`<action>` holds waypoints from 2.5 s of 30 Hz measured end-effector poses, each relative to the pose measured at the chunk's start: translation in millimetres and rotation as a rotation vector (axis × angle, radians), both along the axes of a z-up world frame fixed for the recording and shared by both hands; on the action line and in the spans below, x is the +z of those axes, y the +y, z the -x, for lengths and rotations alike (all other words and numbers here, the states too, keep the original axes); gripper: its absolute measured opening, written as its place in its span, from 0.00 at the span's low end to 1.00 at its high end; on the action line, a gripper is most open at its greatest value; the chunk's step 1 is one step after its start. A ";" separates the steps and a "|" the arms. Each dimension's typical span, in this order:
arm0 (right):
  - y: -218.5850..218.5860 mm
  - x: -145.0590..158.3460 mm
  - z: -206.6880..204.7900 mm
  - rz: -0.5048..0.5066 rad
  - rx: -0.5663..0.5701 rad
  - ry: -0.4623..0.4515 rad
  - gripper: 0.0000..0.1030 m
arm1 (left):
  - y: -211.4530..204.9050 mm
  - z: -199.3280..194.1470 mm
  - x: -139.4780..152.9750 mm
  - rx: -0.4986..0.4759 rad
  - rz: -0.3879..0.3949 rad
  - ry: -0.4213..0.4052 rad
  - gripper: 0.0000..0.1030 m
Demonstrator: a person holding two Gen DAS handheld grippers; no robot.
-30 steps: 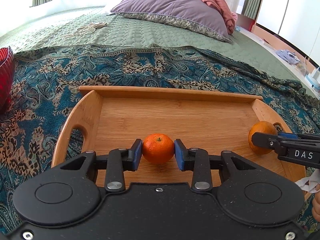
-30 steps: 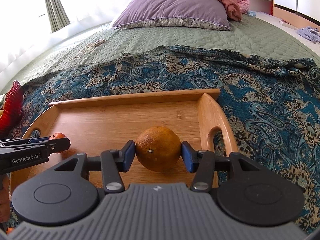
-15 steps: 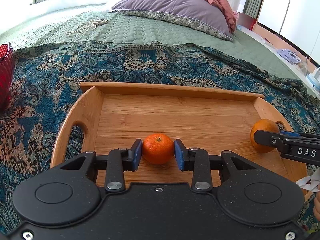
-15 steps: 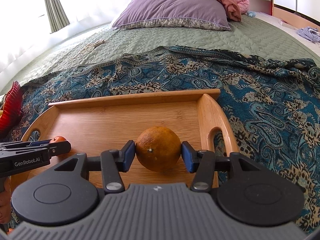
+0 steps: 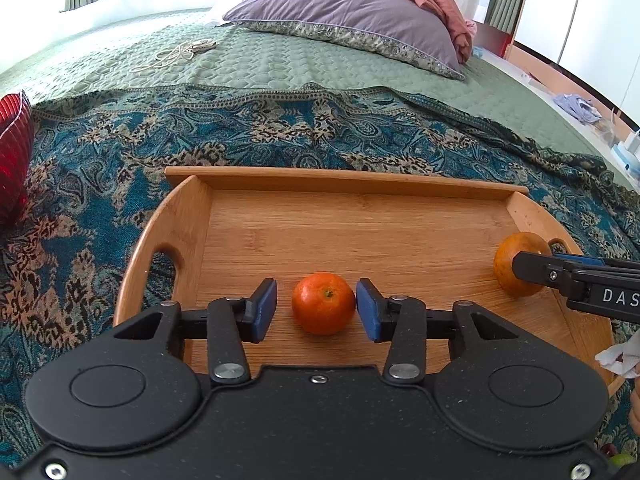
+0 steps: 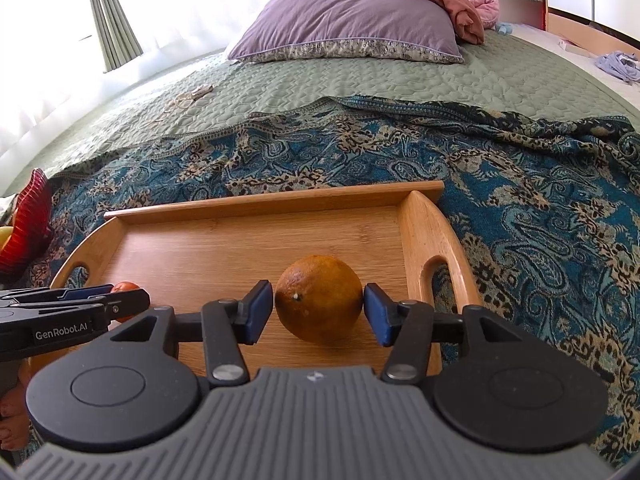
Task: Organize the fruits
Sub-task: 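Open both grippers to release the mandarin and orange onto the tray, then move both grippers back to the fruit beside the tray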
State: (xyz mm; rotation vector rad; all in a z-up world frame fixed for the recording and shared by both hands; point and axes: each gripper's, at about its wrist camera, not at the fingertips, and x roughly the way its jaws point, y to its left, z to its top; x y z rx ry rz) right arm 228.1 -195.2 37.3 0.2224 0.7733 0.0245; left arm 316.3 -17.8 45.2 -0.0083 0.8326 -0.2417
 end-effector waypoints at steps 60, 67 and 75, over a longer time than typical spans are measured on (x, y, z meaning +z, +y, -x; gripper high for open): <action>29.2 -30.4 251.9 0.276 0.017 -0.399 0.99 | 69.1 255.8 -31.9 0.055 -0.048 -0.314 0.96; 38.8 -37.7 264.9 0.312 0.008 -0.406 0.91 | 70.4 262.9 -32.2 0.075 -0.046 -0.331 0.94; 41.4 -40.4 268.1 0.296 -0.002 -0.395 0.83 | 71.4 264.5 -33.0 0.066 -0.041 -0.313 0.66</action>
